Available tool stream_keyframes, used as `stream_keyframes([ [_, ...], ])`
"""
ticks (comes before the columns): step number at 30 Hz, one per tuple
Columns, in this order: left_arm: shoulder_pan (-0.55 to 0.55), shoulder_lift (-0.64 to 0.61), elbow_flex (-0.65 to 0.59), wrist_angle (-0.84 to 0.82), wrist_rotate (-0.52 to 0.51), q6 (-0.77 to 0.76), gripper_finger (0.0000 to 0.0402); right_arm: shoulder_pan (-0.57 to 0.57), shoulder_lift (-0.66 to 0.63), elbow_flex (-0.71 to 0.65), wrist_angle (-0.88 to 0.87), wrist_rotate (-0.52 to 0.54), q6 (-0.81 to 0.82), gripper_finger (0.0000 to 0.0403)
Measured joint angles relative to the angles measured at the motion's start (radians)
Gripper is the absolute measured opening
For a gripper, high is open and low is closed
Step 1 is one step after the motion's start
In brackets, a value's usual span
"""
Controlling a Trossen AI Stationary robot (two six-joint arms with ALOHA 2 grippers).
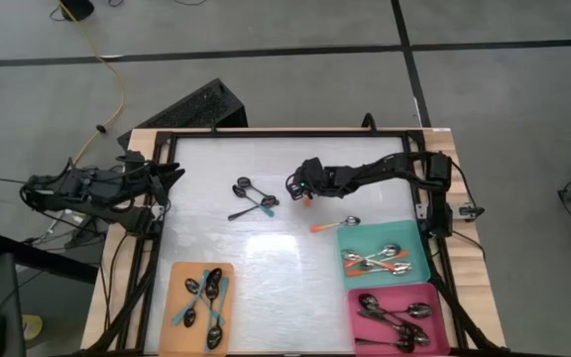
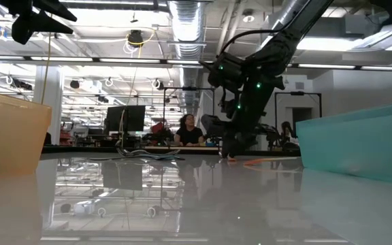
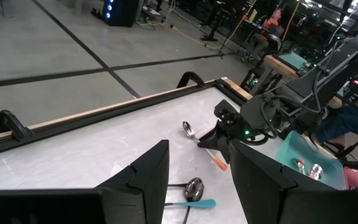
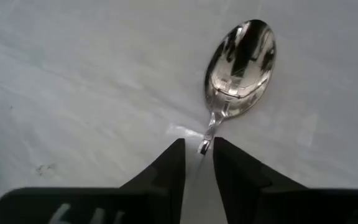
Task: Sort silverware by color (type)
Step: Put the orange spoon into the blue bin
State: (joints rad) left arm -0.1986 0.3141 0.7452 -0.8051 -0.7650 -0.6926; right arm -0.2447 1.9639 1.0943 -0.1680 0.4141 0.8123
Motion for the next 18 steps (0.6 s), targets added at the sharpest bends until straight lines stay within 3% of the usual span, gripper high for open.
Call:
stream_keyframes([
  [8,0.0,0.0,0.0,0.0,0.0,0.0,0.0151,0.0,-0.005,0.0,-0.011,-0.01,0.002,0.0015],
  [18,0.0,0.0,0.0,0.0,0.0,0.0,0.0151,-0.001,-0.017,-0.002,-0.004,-0.031,-0.008,0.0006],
])
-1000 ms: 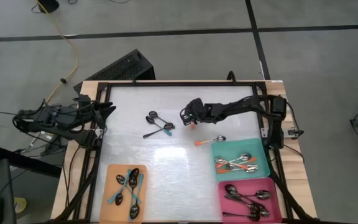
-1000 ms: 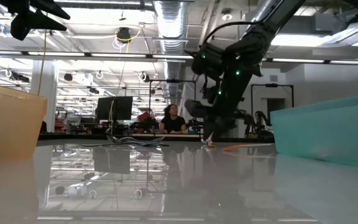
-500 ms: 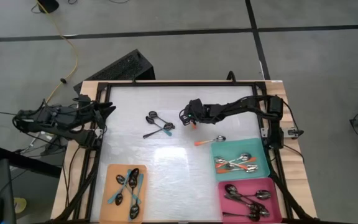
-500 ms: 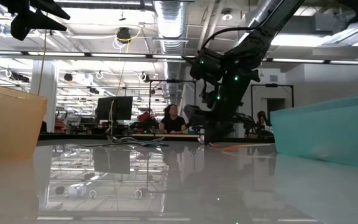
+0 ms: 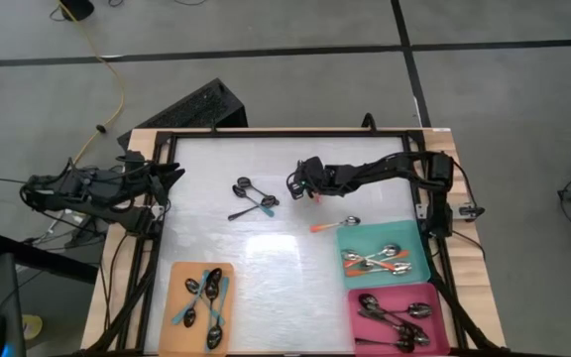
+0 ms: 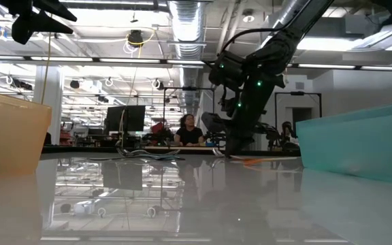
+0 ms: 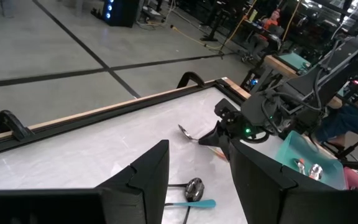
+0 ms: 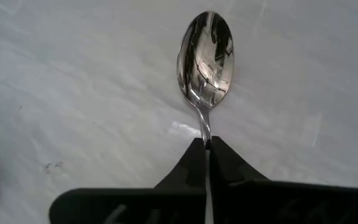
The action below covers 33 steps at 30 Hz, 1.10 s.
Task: Sort silverware by color (type)
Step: Put the orange spoon into the blue bin
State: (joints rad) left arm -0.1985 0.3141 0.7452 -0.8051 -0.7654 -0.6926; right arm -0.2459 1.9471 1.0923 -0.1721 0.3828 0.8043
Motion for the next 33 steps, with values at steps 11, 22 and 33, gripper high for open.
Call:
stream_keyframes([
  [11,0.0,0.0,0.0,0.0,0.0,0.0,0.0151,-0.041,-0.114,0.01,-0.006,-0.012,-0.019,0.0005],
  [22,0.0,0.0,0.0,0.0,0.0,0.0,0.0151,-0.007,-0.274,0.011,-0.053,0.008,-0.113,0.0004],
  [33,0.0,0.0,0.0,0.001,-0.035,0.047,0.0151,0.151,-0.428,0.012,-0.3,0.097,-0.169,0.0003],
])
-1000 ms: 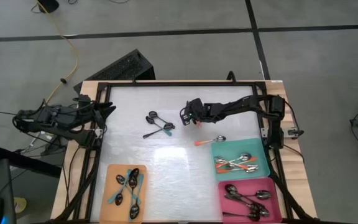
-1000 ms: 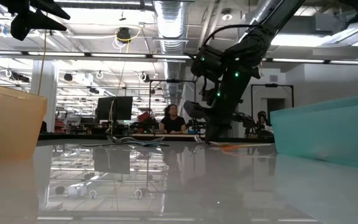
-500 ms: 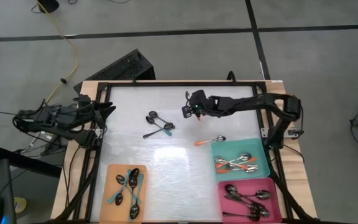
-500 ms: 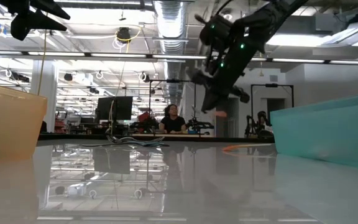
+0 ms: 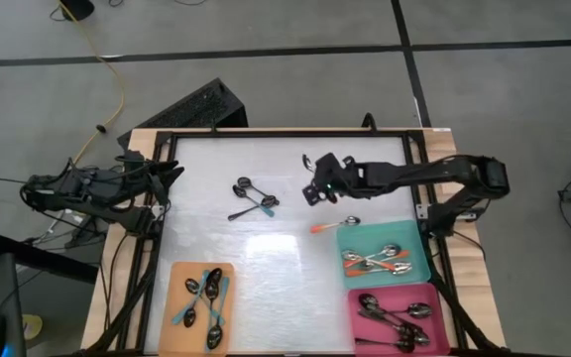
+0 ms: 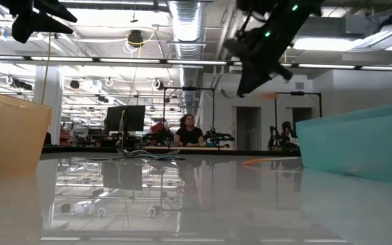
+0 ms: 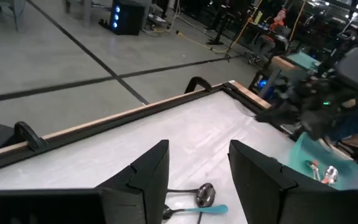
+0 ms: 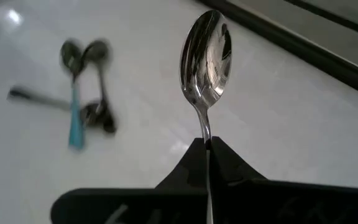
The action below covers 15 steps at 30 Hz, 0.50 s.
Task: Sort silverware by color (type)
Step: Put the orange spoon into the blue bin
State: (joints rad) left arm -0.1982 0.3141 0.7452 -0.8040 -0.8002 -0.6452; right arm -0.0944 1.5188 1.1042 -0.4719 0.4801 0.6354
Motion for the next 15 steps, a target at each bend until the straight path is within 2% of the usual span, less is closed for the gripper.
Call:
stream_keyframes([
  [10,0.0,0.0,0.0,0.0,0.019,0.003,0.0151,0.265,-0.114,0.0,-0.231,0.035,0.058,0.0004],
  [15,0.0,0.0,0.0,0.0,0.019,0.003,0.0151,0.417,-0.142,0.0,-0.389,0.056,0.221,0.0004],
])
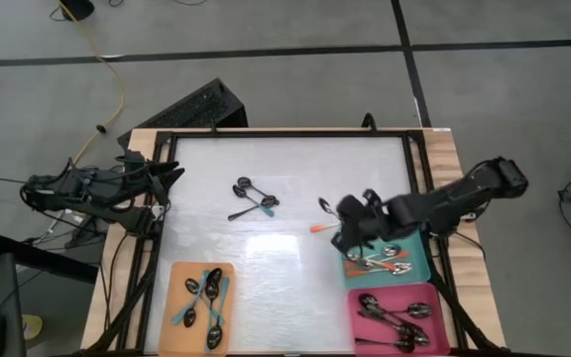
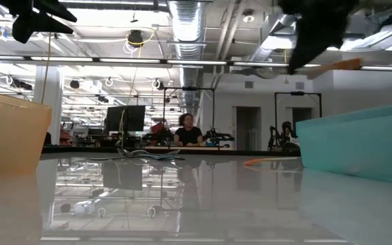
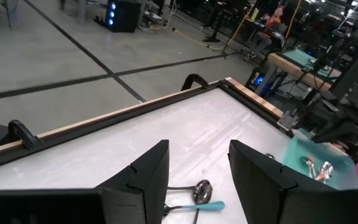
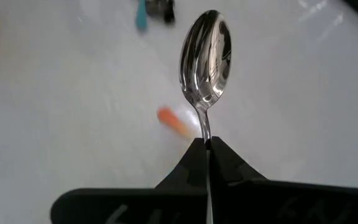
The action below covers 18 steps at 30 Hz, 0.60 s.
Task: Sort silverware by color (type)
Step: Put the orange spoon into the blue bin
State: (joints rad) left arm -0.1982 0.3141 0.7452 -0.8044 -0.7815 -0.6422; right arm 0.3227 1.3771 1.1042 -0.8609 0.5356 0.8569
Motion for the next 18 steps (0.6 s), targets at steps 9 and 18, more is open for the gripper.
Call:
stream_keyframes([
  [9,0.0,0.0,0.0,0.0,-0.013,0.0,0.0151,0.269,0.0,0.0,-0.269,0.015,0.344,0.0004],
  [18,0.0,0.0,0.0,0.0,-0.028,0.0,0.0151,0.485,0.003,-0.049,-0.314,0.013,0.445,0.0005],
])
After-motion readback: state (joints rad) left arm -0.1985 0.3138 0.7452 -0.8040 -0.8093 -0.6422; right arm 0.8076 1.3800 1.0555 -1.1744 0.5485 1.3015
